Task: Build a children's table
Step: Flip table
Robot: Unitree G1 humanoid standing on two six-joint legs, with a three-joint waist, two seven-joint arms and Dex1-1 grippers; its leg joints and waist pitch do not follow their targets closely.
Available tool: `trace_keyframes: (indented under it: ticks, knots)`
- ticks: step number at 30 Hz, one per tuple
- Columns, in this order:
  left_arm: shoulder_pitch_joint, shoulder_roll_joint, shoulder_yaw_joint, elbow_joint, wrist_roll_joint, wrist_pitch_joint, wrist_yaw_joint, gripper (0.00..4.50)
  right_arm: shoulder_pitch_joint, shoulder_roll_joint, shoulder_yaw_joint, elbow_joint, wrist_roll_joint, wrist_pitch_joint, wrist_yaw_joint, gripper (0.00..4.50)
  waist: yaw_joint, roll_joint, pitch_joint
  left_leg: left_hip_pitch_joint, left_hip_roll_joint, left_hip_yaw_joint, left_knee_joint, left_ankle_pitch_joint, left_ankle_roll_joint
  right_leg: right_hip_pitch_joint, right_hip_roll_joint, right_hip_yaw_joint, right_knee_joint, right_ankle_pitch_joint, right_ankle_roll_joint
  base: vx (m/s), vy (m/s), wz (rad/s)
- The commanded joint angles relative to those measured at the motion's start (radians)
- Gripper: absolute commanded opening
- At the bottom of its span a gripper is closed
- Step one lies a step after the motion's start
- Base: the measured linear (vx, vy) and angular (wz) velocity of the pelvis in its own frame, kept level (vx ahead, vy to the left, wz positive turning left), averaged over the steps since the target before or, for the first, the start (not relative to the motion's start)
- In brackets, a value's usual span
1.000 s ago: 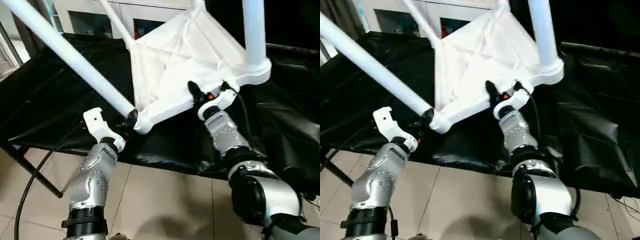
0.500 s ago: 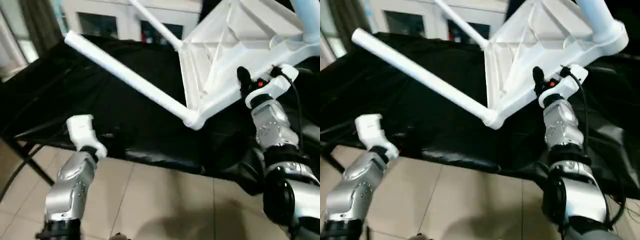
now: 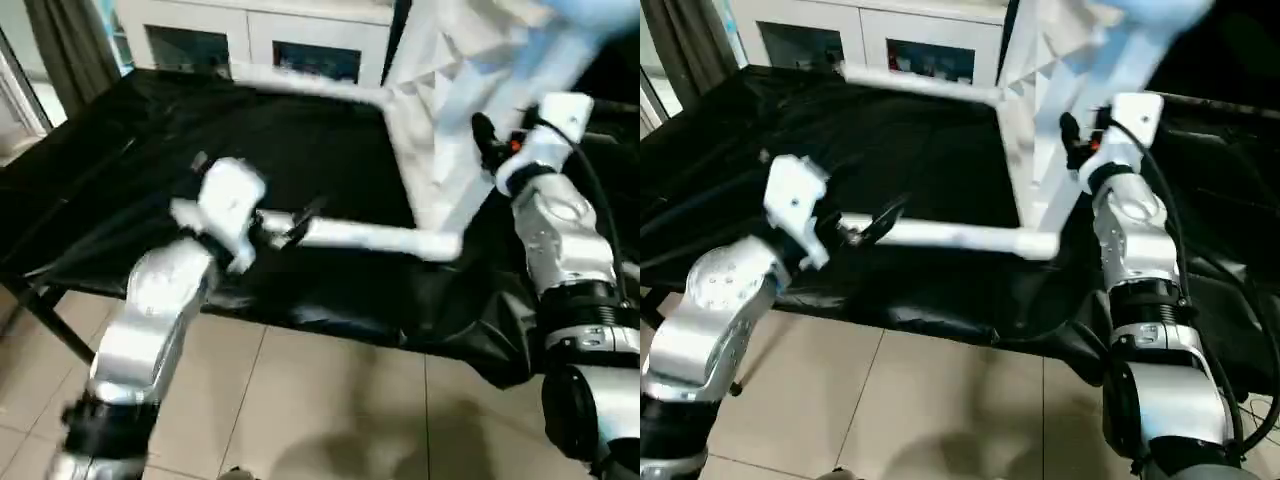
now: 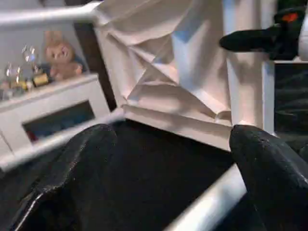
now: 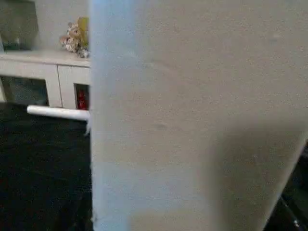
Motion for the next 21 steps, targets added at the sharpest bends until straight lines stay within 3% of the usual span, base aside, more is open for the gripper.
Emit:
trace_keyframes:
  ticks: [1, 5, 8, 15, 16, 18, 21]
  knots:
    - [-0.024, 0.020, -0.017, -0.005, 0.047, -0.017, -0.012, 4.37, -0.010, -0.027, -0.008, -0.023, -0.031, 0.008, -0.045, 1.97, -0.004, -0.004, -0.070, 0.007, 0.012, 0.005, -0.065, -0.015, 0.017, 0.063, -0.040, 0.027, -0.055, 0.088, -0.207, 0.000, 0.000, 0.00]
    - [-0.116, 0.109, -0.062, 0.042, 0.230, -0.097, -0.002, 4.37, -0.014, -0.025, 0.022, -0.038, -0.071, 0.019, -0.060, 1.95, -0.003, -0.001, -0.070, 0.011, 0.013, 0.003, -0.065, -0.019, 0.015, 0.060, -0.039, 0.027, -0.056, 0.071, -0.195, 0.000, 0.000, 0.00]
    - [-0.187, 0.143, -0.068, 0.055, 0.291, -0.144, 0.029, 4.37, -0.012, -0.029, 0.047, -0.051, -0.110, 0.027, -0.083, 1.95, -0.003, -0.002, -0.071, 0.008, 0.012, 0.001, -0.065, -0.001, -0.003, 0.064, -0.040, 0.027, -0.052, 0.087, -0.196, 0.000, 0.000, 0.00]
    - [-0.317, 0.189, -0.068, 0.104, 0.384, -0.222, 0.092, 4.37, -0.020, -0.001, 0.065, -0.032, -0.126, 0.030, -0.094, 1.95, -0.004, 0.002, -0.073, 0.006, 0.010, 0.001, -0.064, -0.008, -0.019, 0.066, -0.040, 0.028, -0.049, 0.115, -0.208, 0.000, 0.000, 0.00]
    - [-0.320, 0.190, -0.068, 0.107, 0.387, -0.224, 0.095, 4.37, -0.021, 0.000, 0.066, -0.031, -0.127, 0.030, -0.094, 2.30, -0.004, 0.002, -0.071, 0.006, 0.011, 0.001, -0.065, -0.010, -0.019, 0.065, -0.038, 0.027, -0.051, 0.110, -0.208, 0.000, 0.000, 0.00]
    - [-0.378, 0.198, -0.075, 0.150, 0.454, -0.277, 0.133, 4.37, -0.024, 0.013, 0.080, 0.006, -0.152, 0.016, -0.124, 2.30, -0.006, 0.003, -0.073, 0.006, 0.009, 0.001, -0.063, -0.005, -0.023, 0.065, -0.038, 0.027, -0.050, 0.111, -0.207, 0.000, 0.000, 0.00]
    - [-0.420, 0.196, -0.081, 0.187, 0.500, -0.318, 0.176, 4.37, -0.025, 0.028, 0.089, 0.025, -0.155, 0.019, -0.129, 2.73, -0.007, 0.004, -0.073, 0.005, 0.009, -0.001, -0.064, -0.016, -0.033, 0.067, -0.040, 0.027, -0.050, 0.104, -0.209, 0.000, 0.000, 0.00]
